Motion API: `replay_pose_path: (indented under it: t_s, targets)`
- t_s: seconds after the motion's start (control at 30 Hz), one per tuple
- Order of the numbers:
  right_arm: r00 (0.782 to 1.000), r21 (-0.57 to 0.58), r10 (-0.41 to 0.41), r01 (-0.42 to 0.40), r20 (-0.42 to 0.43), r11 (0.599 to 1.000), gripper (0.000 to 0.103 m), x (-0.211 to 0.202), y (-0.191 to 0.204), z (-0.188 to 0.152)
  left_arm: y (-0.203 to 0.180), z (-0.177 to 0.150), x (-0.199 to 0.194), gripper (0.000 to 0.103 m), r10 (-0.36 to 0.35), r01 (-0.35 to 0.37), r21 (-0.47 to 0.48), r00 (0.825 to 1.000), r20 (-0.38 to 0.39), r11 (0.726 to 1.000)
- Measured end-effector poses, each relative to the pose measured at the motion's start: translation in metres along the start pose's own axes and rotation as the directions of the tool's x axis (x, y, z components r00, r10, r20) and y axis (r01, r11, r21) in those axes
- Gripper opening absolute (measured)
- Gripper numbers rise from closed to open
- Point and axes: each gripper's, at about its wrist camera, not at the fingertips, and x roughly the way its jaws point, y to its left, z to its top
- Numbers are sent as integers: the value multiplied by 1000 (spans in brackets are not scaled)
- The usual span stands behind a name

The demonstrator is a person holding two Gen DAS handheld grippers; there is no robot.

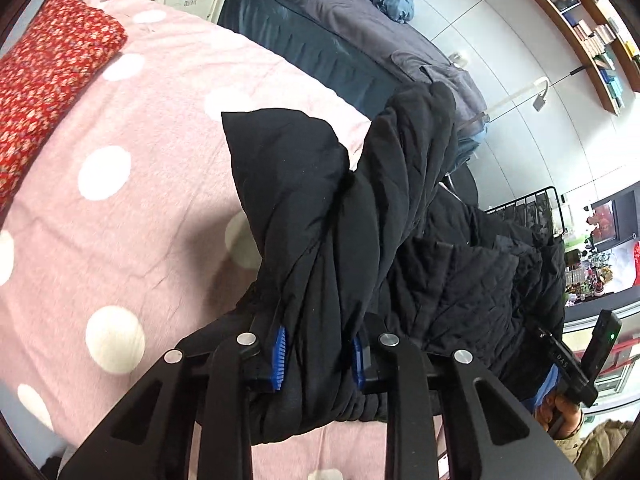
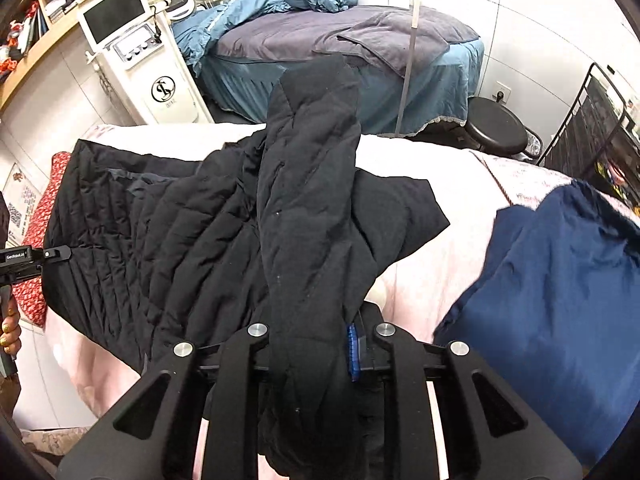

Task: Fold large clothes
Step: 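Lift the folded jacket with both tools and carry it off the bed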

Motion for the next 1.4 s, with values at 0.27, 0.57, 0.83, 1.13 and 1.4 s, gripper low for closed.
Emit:
replay_pose_path:
  t_s: [0.27,0.57,0.83,1.13,1.4]
  targets:
    - [998,-19,-9,11,65,1000,17,-33,5,-16,-16,16,-7,21,-38,37,38,999,26,999]
    - [971,6,-82,83,225,997,14,-111,-35,8,-120,43,-31,20,-186,162,259,980,67,952]
    - [881,222,-327,262,341,939,14,-224,-170,10,-314,52,8,20,-381,340,553,923,-43,760]
    - [752,577,-638,451,166,682,15,-310,-358,-79,-506,-38,166,21,-329,520,618,854,-403,590]
    - [803,785,-589,421,-90,454,39,-260,-476,-184,-508,-53,285,56,-130,389,550,883,-451,739]
